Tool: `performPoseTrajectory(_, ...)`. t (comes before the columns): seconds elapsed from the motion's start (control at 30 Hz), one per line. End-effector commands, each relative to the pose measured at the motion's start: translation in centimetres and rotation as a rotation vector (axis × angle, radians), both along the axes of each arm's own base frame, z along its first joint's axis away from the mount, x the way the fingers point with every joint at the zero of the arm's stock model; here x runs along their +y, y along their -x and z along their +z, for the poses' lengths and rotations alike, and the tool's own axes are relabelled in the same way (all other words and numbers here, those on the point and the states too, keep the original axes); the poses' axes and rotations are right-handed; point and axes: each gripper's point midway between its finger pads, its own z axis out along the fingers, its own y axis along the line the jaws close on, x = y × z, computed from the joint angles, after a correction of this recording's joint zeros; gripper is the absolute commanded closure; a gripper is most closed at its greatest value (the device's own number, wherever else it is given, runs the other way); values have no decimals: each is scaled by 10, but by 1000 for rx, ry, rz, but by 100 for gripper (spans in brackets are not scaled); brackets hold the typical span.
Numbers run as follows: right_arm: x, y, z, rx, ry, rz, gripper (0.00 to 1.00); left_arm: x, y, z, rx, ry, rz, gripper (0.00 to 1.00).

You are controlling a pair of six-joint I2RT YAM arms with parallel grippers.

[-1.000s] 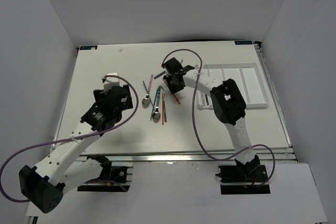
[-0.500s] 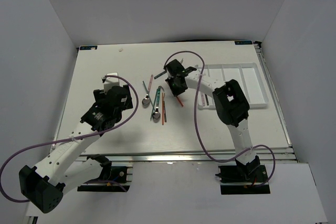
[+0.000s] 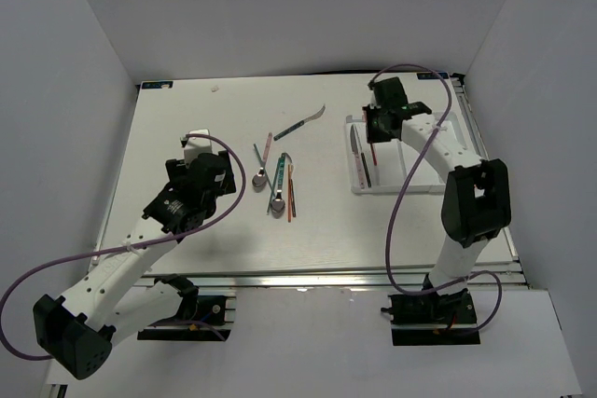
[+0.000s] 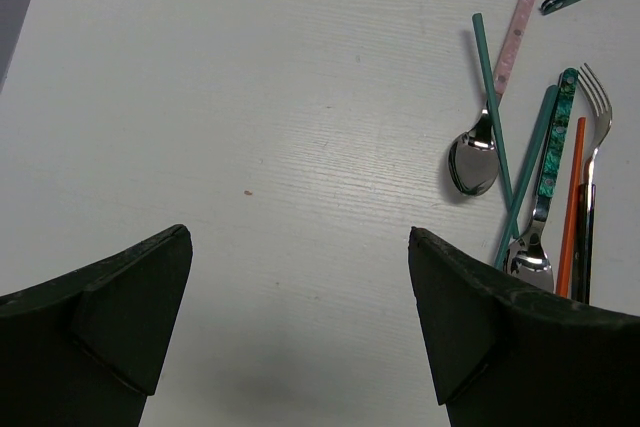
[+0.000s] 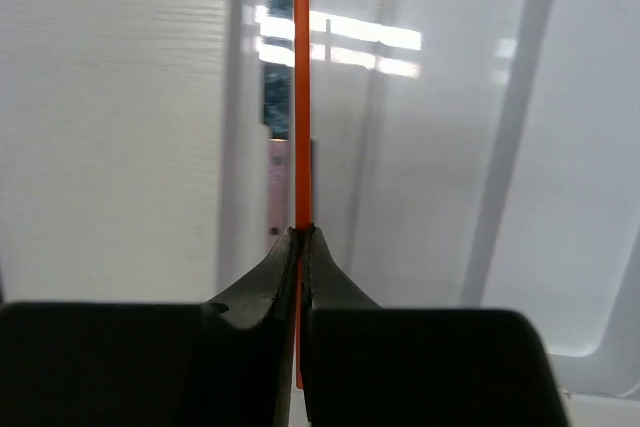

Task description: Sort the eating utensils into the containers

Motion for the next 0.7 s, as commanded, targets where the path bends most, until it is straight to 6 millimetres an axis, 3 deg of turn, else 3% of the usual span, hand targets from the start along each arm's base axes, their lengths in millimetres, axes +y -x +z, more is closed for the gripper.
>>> performPoseTrajectory(0.0, -33, -1, -35, 76, 73, -63, 100, 1, 3, -2, 4, 4, 1, 2)
performPoseTrajectory(0.13, -61, -15, -50, 95, 101, -135, 100, 1, 3, -1, -1, 9, -2, 2)
performPoseTrajectory(0.33, -72, -23, -73, 160, 132, -144, 94, -2, 2, -6, 19, 1, -10, 2)
performPoseTrajectory(0.37, -72, -22, -75, 165, 131, -146, 90, -1, 2, -7, 22, -1, -9, 2)
performPoseTrajectory(0.4, -71, -22, -74, 164, 126, -148, 76, -2, 2, -6, 21, -1, -11, 2)
performPoseTrajectory(0.43, -71, -20, -74, 166, 125, -151, 69, -2, 1, -7, 23, -1, -12, 2)
performPoseTrajectory(0.53, -71, -16, -61, 150, 109, -167, 62, -3, 1, -8, 28, -4, -14, 2)
performPoseTrajectory(0.67, -57, -11, -23, 67, 58, -162, 60, -4, 0, -10, 35, -6, -18, 2)
